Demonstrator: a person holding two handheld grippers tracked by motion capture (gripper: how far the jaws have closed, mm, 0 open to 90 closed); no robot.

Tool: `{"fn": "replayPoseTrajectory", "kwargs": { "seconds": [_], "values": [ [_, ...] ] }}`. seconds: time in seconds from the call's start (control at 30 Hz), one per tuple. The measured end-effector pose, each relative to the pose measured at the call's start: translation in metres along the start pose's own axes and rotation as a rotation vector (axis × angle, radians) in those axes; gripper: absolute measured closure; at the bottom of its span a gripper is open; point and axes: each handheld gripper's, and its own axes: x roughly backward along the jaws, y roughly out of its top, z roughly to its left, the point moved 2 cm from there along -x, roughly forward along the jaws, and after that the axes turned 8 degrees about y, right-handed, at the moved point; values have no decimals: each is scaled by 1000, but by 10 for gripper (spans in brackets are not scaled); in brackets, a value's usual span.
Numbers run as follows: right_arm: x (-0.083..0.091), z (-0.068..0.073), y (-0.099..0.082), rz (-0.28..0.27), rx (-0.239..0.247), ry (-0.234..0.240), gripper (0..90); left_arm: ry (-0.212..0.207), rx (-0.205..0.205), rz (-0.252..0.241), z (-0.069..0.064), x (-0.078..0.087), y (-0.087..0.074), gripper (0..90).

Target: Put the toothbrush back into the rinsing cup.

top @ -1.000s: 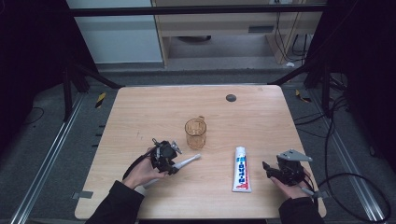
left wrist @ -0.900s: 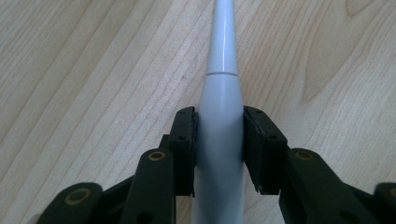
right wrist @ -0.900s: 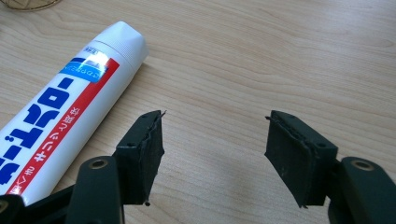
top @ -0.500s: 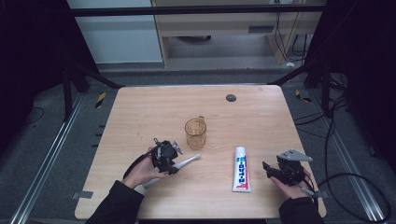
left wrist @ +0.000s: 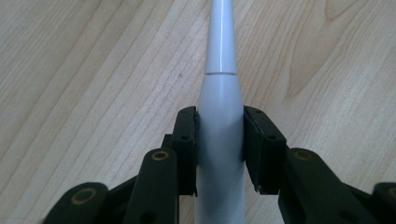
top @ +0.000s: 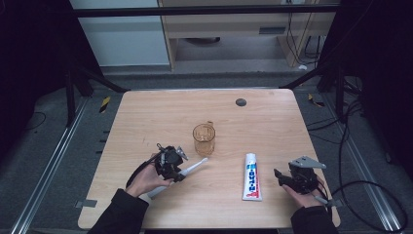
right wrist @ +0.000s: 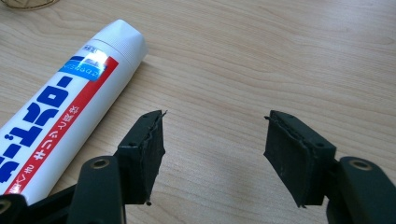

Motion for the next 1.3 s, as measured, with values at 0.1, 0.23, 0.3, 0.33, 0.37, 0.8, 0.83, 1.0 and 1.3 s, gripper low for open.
{"fn": "replayPoseTrajectory", "kwargs": {
  "seconds": [0.1, 0.23, 0.3, 0.33, 0.37, 0.8, 0.83, 1.0, 1.3],
  "values": [
    [0, 0, 0, -2, 0, 0, 373, 13, 4, -11, 1, 5, 0, 669],
    [0, 0, 0, 0, -1, -2, 373, 25, 3, -34, 1, 12, 0, 670],
    [0, -1, 0, -2, 2, -1, 373, 33, 4, -49, 1, 16, 0, 670],
    [0, 0, 0, -2, -1, -1, 373, 32, 8, -59, 1, 18, 0, 670],
    [0, 0, 0, -2, 0, 1, 373, 41, 11, -73, 1, 23, 0, 670],
    [1, 0, 0, -12, -3, -8, 373, 118, 93, -211, 11, 54, -2, 670],
    [2, 0, 1, -12, -8, -7, 373, 126, 106, -231, 12, 56, -2, 669],
    [1, 0, 0, -13, -7, -9, 373, 179, 178, -315, 16, 64, -2, 669],
    [2, 0, 1, -22, -3, -13, 371, 259, 294, -426, 26, 76, -1, 669]
  ]
}}
